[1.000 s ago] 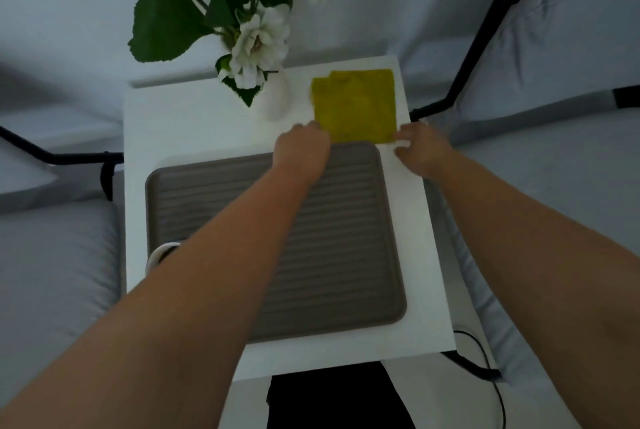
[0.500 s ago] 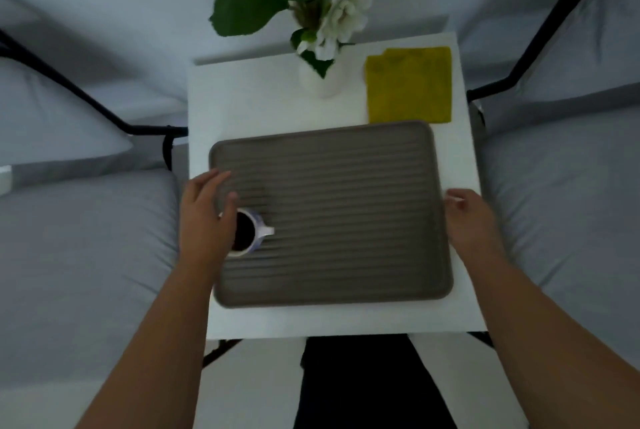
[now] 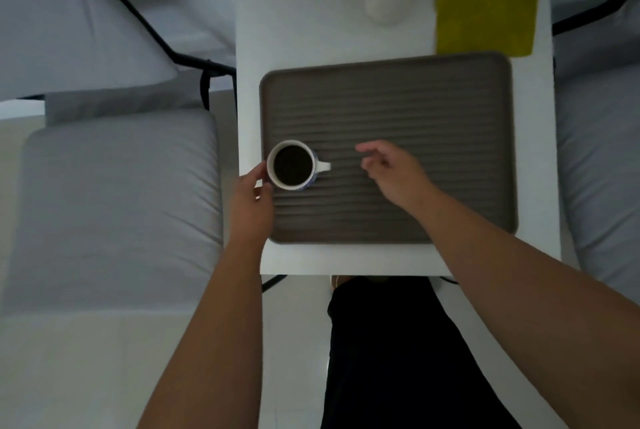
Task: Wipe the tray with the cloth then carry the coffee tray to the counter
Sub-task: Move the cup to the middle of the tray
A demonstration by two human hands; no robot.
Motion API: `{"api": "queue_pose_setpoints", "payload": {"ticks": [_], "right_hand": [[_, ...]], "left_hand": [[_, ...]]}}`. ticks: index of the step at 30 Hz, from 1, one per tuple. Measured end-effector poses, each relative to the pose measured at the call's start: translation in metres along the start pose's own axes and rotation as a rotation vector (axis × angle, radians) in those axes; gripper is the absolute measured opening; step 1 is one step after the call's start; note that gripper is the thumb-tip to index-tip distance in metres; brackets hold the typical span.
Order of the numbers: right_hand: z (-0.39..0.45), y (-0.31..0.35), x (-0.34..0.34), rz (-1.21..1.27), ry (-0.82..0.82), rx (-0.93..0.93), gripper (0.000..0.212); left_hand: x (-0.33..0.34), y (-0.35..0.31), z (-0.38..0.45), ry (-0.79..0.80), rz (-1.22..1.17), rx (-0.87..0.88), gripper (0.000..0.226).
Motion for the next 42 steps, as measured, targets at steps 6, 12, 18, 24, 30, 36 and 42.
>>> {"api": "queue_pose_setpoints", "payload": {"ticks": [6, 12, 18, 24, 30, 36, 42], "right_hand": [[0.004, 0.009, 0.055, 0.05, 0.101, 0.044, 0.018], [-0.001, 0.006, 0.056, 0.024, 0.034, 0.102, 0.018], [-0.006, -0.005, 0.034, 0.04, -0.049, 0.129, 0.022], [-0.012, -0.018, -0.01, 0.096, -0.141, 0.111, 0.012], [-0.016, -0.03, -0.053, 0.112, -0.199, 0.13, 0.015], [-0.022, -0.037, -0.081, 0.119, -0.19, 0.107, 0.025], [-0.043, -0.054, -0.14, -0.053, -0.5, 0.032, 0.027]], "left_hand": [[0.009, 0.001, 0.006, 0.049, -0.041, 0.073, 0.047], [0.016, -0.003, 0.005, 0.089, -0.043, 0.125, 0.055], [0.03, -0.021, -0.006, 0.128, -0.043, 0.115, 0.06], [0.06, -0.047, -0.017, 0.211, -0.101, 0.123, 0.056], [0.09, -0.073, -0.026, 0.252, -0.109, 0.185, 0.054], [0.107, -0.085, -0.033, 0.263, -0.096, 0.21, 0.056], [0.066, -0.051, -0.022, -0.068, -0.016, 0.125, 0.052]]}}
Point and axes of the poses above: each hand's wrist, its own z-axis towards the middle knuckle, its own x-axis out of the palm, y = z × x, the point moved 5 cm from there along z, towards the middle knuckle, and after that the axes turned 2 degrees about z, right-handed, at the moved point
